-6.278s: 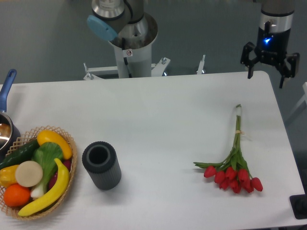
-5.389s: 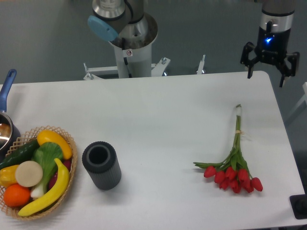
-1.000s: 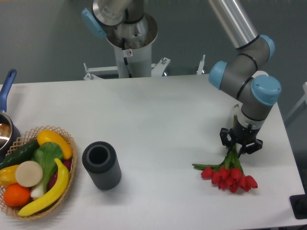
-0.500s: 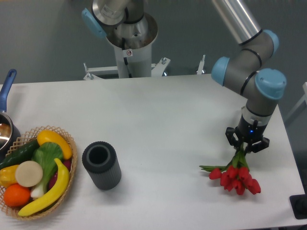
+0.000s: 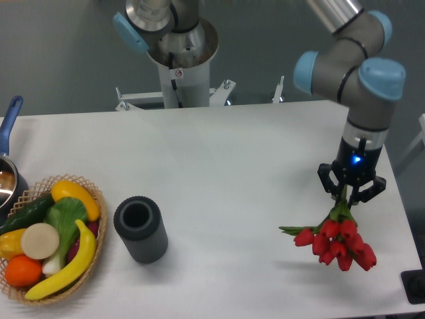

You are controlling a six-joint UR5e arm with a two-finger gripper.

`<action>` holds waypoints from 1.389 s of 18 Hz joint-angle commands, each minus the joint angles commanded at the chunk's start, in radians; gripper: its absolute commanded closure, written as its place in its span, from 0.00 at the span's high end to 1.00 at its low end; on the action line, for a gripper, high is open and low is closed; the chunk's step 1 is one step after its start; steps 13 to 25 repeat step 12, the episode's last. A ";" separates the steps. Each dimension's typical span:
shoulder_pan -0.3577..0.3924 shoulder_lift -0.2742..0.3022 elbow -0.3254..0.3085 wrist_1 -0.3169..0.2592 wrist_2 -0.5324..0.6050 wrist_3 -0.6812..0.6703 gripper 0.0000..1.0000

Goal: Pick up the flowers from the table
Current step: 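Lift the gripped red tulips up off the table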

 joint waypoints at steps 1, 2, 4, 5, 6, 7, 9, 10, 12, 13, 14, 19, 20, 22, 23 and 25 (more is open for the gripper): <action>0.008 0.017 -0.003 -0.002 -0.028 -0.012 0.29; 0.015 0.026 -0.008 -0.002 -0.052 -0.014 0.29; 0.028 0.040 -0.012 -0.002 -0.092 -0.016 0.29; 0.041 0.042 -0.011 0.000 -0.114 -0.016 0.29; 0.054 0.042 -0.011 0.000 -0.141 -0.014 0.29; 0.061 0.042 -0.011 0.000 -0.175 -0.014 0.29; 0.081 0.042 -0.011 0.000 -0.229 -0.014 0.29; 0.084 0.042 -0.011 0.000 -0.249 -0.014 0.29; 0.086 0.043 -0.011 0.000 -0.264 -0.016 0.29; 0.086 0.043 -0.011 0.000 -0.264 -0.016 0.29; 0.086 0.043 -0.011 0.000 -0.264 -0.016 0.29; 0.086 0.043 -0.011 0.000 -0.264 -0.016 0.29; 0.086 0.043 -0.011 0.000 -0.264 -0.016 0.29; 0.086 0.043 -0.011 0.000 -0.264 -0.016 0.29; 0.086 0.043 -0.011 0.000 -0.264 -0.016 0.29; 0.086 0.043 -0.011 0.000 -0.264 -0.016 0.29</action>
